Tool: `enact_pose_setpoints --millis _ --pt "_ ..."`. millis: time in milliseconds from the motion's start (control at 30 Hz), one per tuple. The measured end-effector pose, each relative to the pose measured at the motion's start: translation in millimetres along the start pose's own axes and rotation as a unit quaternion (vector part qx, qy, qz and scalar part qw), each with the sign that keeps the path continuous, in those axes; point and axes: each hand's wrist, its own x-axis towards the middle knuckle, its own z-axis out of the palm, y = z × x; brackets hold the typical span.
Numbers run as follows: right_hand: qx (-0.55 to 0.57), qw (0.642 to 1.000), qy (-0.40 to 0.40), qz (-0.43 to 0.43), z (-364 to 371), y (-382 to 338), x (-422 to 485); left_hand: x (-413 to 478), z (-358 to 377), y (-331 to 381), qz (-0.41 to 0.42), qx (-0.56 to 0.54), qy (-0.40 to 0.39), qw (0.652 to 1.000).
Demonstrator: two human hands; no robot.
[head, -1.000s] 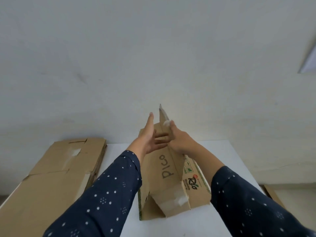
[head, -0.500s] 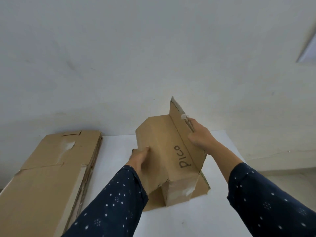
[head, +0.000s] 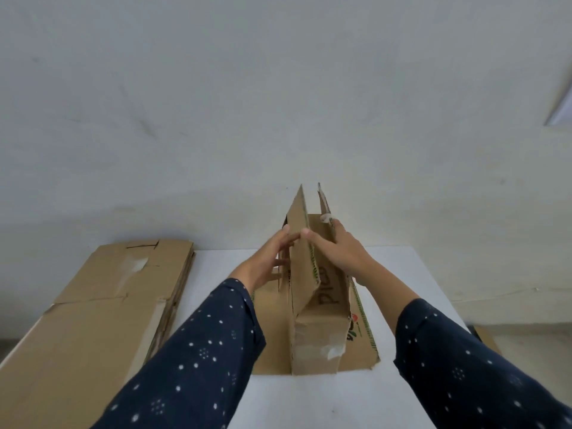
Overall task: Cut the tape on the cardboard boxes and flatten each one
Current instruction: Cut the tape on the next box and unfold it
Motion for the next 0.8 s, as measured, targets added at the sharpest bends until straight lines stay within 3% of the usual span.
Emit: enact_pose_setpoints --millis 200,367,467,533,633,700,800 --pt "-0.081 0.996 -0.041 -0.002 13.6 1.9 6.6 -4.5 19.0 -21.7 -0.019 0.033 -0.023 0.999" --pt "-0.076 0.996 -0.052 0.003 7.2 3.8 7.8 -11.1 13.9 -27.6 -0.031 0.247 0.012 0.968" --pt "-0.064 0.997 -0.05 0.003 1.6 7.3 8.8 -23.3 6.8 -22.7 -0.132 0.334 -0.005 0.933" --pt "-0.061 0.997 -0.056 -0.002 0.6 9.0 9.9 -33.1 6.9 -22.7 -0.248 0.298 -0.063 0.919" --pt "-0.064 0.996 -0.065 -0.004 2.6 12.6 10.7 -41.6 16.9 -37.8 -0.313 0.131 -0.138 0.931" --pt "-0.063 0.995 -0.071 0.0 3.4 15.7 9.9 -34.8 27.8 -52.1 -0.288 0.063 -0.132 0.946" --pt "-0.047 0.996 -0.077 0.004 2.7 21.1 8.0 -18.1 49.8 -40.9 -0.173 -0.012 -0.008 0.985"
